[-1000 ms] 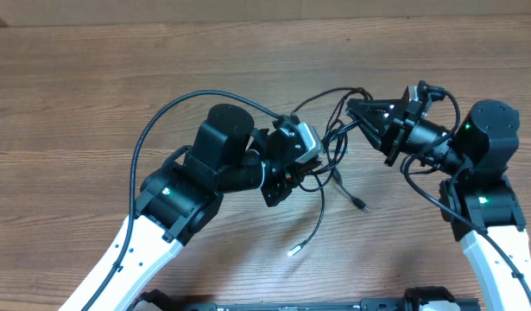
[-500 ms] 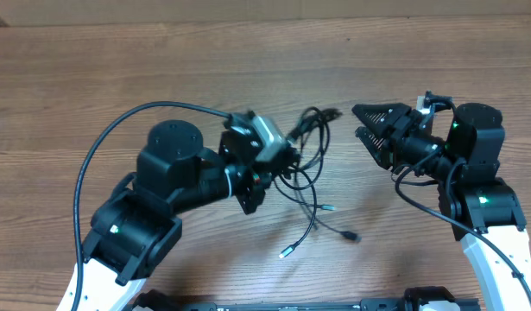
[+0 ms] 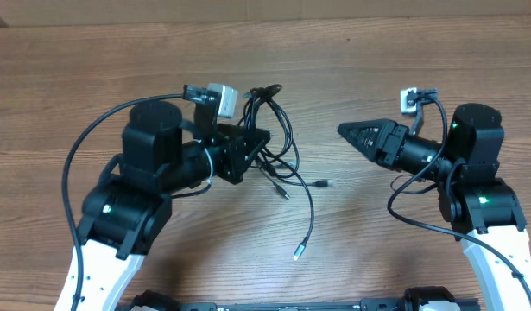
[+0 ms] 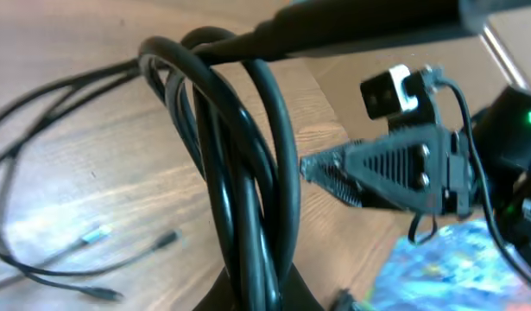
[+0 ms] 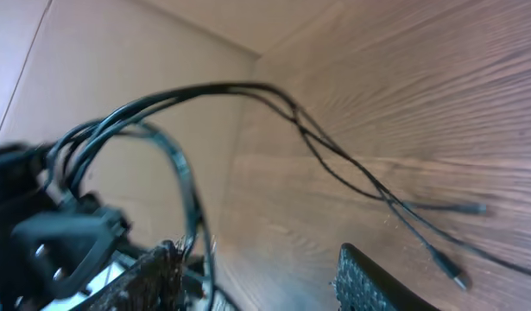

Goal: Untangle cables

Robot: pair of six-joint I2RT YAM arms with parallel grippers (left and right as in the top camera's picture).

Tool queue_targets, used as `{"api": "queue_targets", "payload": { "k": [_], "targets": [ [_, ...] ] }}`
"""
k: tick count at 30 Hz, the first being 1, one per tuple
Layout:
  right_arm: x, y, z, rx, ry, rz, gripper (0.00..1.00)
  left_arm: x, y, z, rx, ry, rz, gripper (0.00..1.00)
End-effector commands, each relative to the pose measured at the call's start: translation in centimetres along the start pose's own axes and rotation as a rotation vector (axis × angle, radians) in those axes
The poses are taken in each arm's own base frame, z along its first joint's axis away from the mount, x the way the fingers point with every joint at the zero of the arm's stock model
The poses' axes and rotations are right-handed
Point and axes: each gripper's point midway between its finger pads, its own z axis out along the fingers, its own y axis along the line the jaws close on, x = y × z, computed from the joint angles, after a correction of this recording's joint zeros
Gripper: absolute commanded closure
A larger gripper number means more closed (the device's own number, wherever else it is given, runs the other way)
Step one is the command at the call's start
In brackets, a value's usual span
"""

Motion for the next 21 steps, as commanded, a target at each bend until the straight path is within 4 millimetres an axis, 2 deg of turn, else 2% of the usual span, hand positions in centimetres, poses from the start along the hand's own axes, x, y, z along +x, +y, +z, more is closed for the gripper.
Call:
{"api": "queue_targets", "payload": {
  "k": [1, 6, 9, 11, 14, 17, 21],
  "targets": [
    [0.7, 1.1, -0.3, -0.04, 0.04, -0.031, 0.44, -0.6, 0.0, 0.3, 0.006, -0.002, -0.176, 0.96],
    [1.5, 1.7, -0.4, -0.081, 0.078, -0.099, 0.47, -0.6, 0.7, 0.9, -0.015, 0.004, -0.256, 0.96],
    [1.9, 2.1, -0.5, -0.113, 0.097, -0.153, 0.5, -0.7, 0.9, 0.9, -0.023, -0.002, -0.397, 0.96],
    [2.0, 2.2, -0.5, -0.12, 0.102, -0.158, 0.5, -0.8, 0.8, 0.9, -0.019, -0.007, -0.403, 0.96],
    [2.0, 2.2, -0.5, -0.12, 0.102, -0.158, 0.5, -0.6, 0.1, 0.9, 0.016, 0.012, -0.275, 0.96],
    [2.0, 2.2, -0.5, -0.117, 0.099, -0.158, 0.44, 0.2, -1.7, 0.8, 0.121, 0.062, -0.021, 0.96],
    [2.0, 2.2, -0.5, -0.116, 0.099, -0.158, 0.44, 2.5, -2.9, 0.3, 0.231, 0.135, 0.291, 0.96]
  ]
}}
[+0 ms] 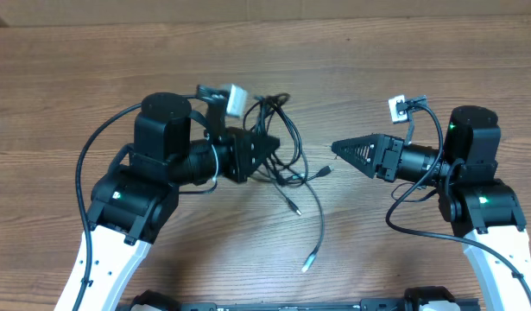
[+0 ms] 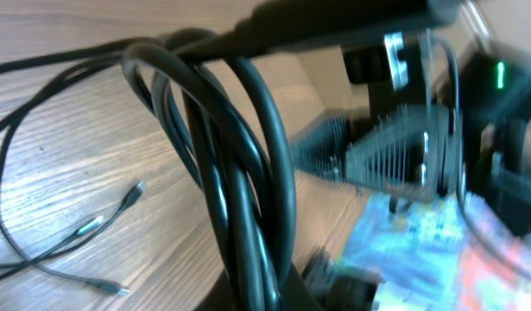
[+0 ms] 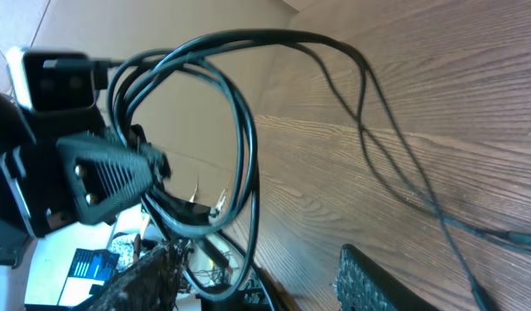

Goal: Untangle cables

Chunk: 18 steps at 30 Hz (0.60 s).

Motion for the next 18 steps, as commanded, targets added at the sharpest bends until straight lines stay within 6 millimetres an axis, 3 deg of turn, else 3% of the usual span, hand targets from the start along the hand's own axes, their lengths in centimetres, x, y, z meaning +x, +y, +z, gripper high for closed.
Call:
{"api": "queue_targets", "payload": {
  "k": [1, 4, 10, 18],
  "targets": [
    [-0.4, 0.8, -0.2, -0.012, -0.009, -0.046, 0.44, 1.7, -2.6, -0.6, 0.159, 0.066, 0.411, 0.96],
    [-0.4, 0.8, -0.2, -0.013, -0.008, -0.059, 0.44, 2.4, -3.4, -0.8, 0.227, 0.076, 0.561, 0.96],
    [-0.3, 1.0, -0.2, -0.026, -0.002, -0.101, 0.48, 2.4, -3.4, -0.8, 0.227, 0.075, 0.563, 0.96],
    [1.2, 3.5, -0.5, -0.176, 0.065, -0.254, 0.48, 2.2, -4.6, -1.0, 0.286, 0.057, 0.595, 0.96]
  ]
}}
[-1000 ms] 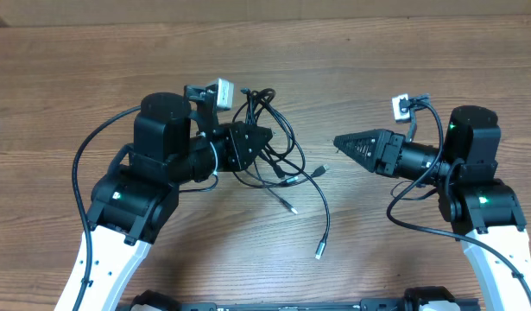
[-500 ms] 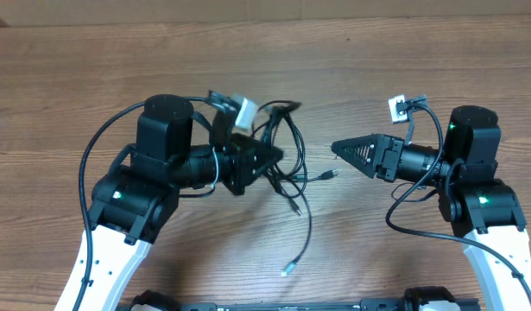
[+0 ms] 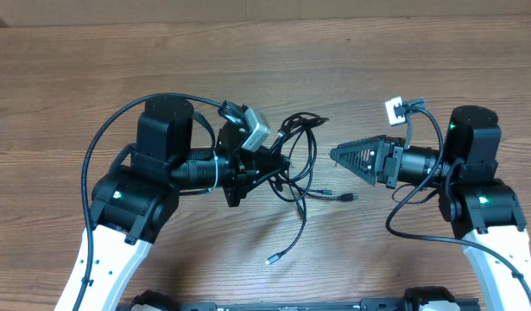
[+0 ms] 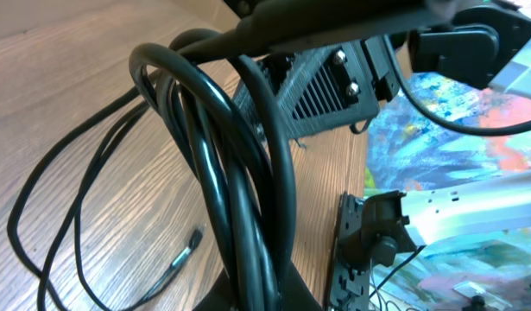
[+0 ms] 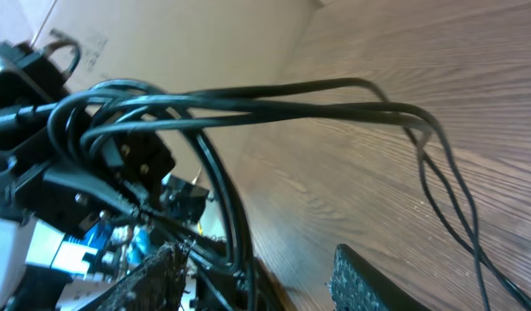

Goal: Untangle cables

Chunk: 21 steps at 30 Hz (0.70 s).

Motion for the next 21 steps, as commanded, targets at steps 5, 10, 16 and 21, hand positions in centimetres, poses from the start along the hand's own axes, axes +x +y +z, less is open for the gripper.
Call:
{"api": "queue_targets", "payload": {
  "k": [5, 10, 16, 21],
  "targets": [
    [0.8, 4.6, -0.7, -0.238, 0.058, -0.236, 0.48, -2.1, -2.7, -0.5, 0.141, -0.069, 0.109, 0.96],
    [0.7, 5.2, -0.9, -0.269, 0.058, -0.279, 0.51, -2.0, -3.3, -0.2, 0.162, -0.062, 0.115, 0.96],
    [0.4, 4.8, -0.7, -0.239, 0.047, -0.277, 0.57, -2.5, -4.2, 0.1, 0.207, -0.078, 0.156, 0.96],
    [0.3, 4.6, -0.7, -0.226, 0.042, -0.27, 0.68, -3.9, -6.1, -1.1, 0.327, -0.145, 0.253, 0.96]
  ]
}}
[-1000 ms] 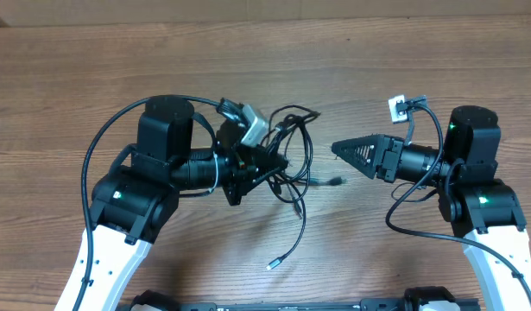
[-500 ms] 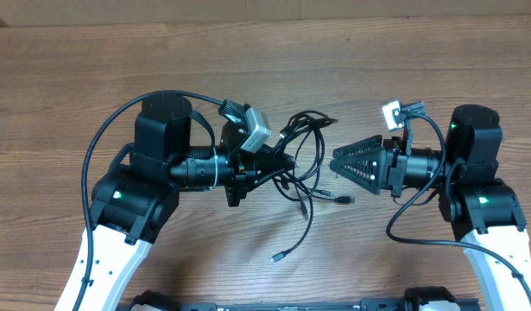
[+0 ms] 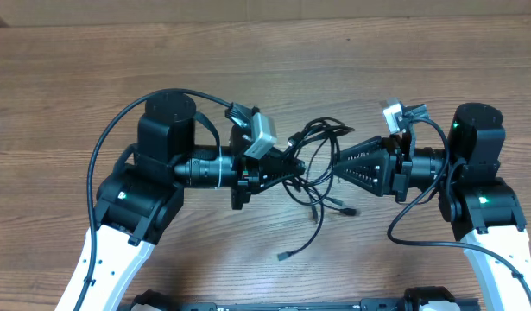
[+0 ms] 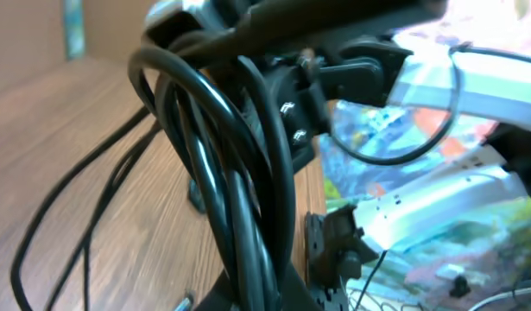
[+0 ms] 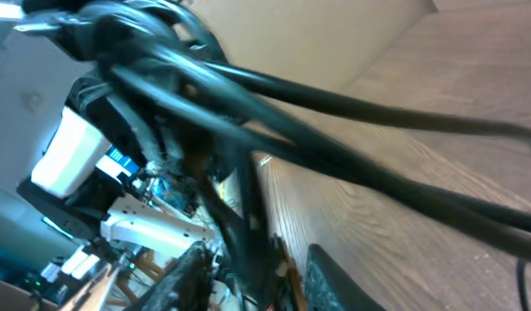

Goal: Untangle cables

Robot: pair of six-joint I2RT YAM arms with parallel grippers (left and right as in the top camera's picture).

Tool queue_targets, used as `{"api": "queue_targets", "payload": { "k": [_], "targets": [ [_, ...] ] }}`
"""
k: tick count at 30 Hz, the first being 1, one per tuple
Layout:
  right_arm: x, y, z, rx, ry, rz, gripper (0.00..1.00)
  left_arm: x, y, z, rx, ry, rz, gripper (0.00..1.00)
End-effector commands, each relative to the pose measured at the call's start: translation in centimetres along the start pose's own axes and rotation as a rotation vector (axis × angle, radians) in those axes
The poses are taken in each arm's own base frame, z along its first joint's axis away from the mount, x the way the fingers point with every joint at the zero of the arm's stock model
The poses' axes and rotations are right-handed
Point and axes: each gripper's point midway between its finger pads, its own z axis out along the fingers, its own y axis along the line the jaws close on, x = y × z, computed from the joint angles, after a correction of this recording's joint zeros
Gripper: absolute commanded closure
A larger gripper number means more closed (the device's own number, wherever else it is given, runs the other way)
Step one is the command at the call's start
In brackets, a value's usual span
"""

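Note:
A bundle of black cables (image 3: 315, 141) hangs looped above the table's middle, and its thin tails with plugs (image 3: 287, 255) trail on the wood. My left gripper (image 3: 289, 166) is shut on the bundle, whose loops (image 4: 248, 173) rise out of its jaws (image 4: 267, 289). My right gripper (image 3: 338, 169) points left, right against the bundle. It stands open (image 5: 255, 257), with dark cable strands (image 5: 334, 104) crossing close in front of its fingers (image 5: 321, 272).
The wooden table (image 3: 265, 52) stretches around both arms. Another plug end (image 3: 347, 210) lies just below the right gripper. Each arm's own black wiring loops beside it.
My left gripper has carried the bundle further right, up against the right gripper's fingertips. The cable tails have dragged rightward on the table. The right gripper's fingers stand closer together, still open.
My left gripper held the looped bundle left of centre, with the open right gripper well apart. At each later moment the bundle was further right and the tails trailed after it. Now the strands lie at the right gripper's open fingers.

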Motion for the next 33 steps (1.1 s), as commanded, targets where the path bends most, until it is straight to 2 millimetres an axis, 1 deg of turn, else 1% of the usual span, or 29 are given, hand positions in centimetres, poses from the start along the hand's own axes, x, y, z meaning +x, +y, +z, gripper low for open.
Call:
{"api": "queue_targets", "payload": {
  "k": [1, 4, 7, 14, 15, 16, 17, 21, 28, 30, 33],
  "targets": [
    [-0.6, 0.4, -0.1, 0.009, -0.007, -0.028, 0.69, -2.0, -2.3, -0.9, 0.14, -0.063, 0.115, 0.96],
    [-0.6, 0.4, -0.1, 0.009, -0.007, -0.029, 0.74, -2.6, -2.2, -1.6, 0.143, -0.085, 0.138, 0.96],
    [-0.6, 0.4, -0.1, 0.009, -0.007, -0.029, 0.82, -2.7, -1.3, -2.0, 0.104, -0.088, 0.106, 0.96],
    [-0.5, 0.5, -0.1, 0.005, -0.006, -0.027, 0.83, -2.9, -1.3, -1.6, 0.096, -0.088, 0.117, 0.96],
    [-0.5, 0.4, -0.1, 0.005, -0.005, -0.02, 0.81, -3.0, -0.7, -1.4, 0.061, -0.089, 0.098, 0.96],
    [-0.4, 0.4, -0.1, 0.005, -0.005, -0.019, 0.8, -3.0, -0.6, -1.4, 0.054, -0.088, 0.093, 0.96],
    [-0.4, 0.4, -0.1, 0.005, -0.004, -0.013, 0.73, -3.1, -0.5, -1.3, 0.045, -0.088, 0.09, 0.96],
    [-0.4, 0.4, -0.1, 0.005, -0.004, -0.012, 0.7, -3.3, -0.9, -0.9, 0.053, -0.093, 0.114, 0.96],
    [-0.4, 0.4, -0.1, 0.006, -0.004, 0.013, 0.69, -3.4, -0.9, -0.7, 0.046, -0.095, 0.115, 0.96],
    [-0.3, 0.4, -0.1, 0.006, -0.003, 0.024, 0.69, -3.5, -0.1, -0.7, -0.001, -0.097, 0.112, 0.96],
    [-0.2, 0.3, -0.1, 0.007, -0.001, 0.038, 0.69, -3.6, 0.6, -0.7, -0.037, -0.098, 0.084, 0.96]
  ]
}}
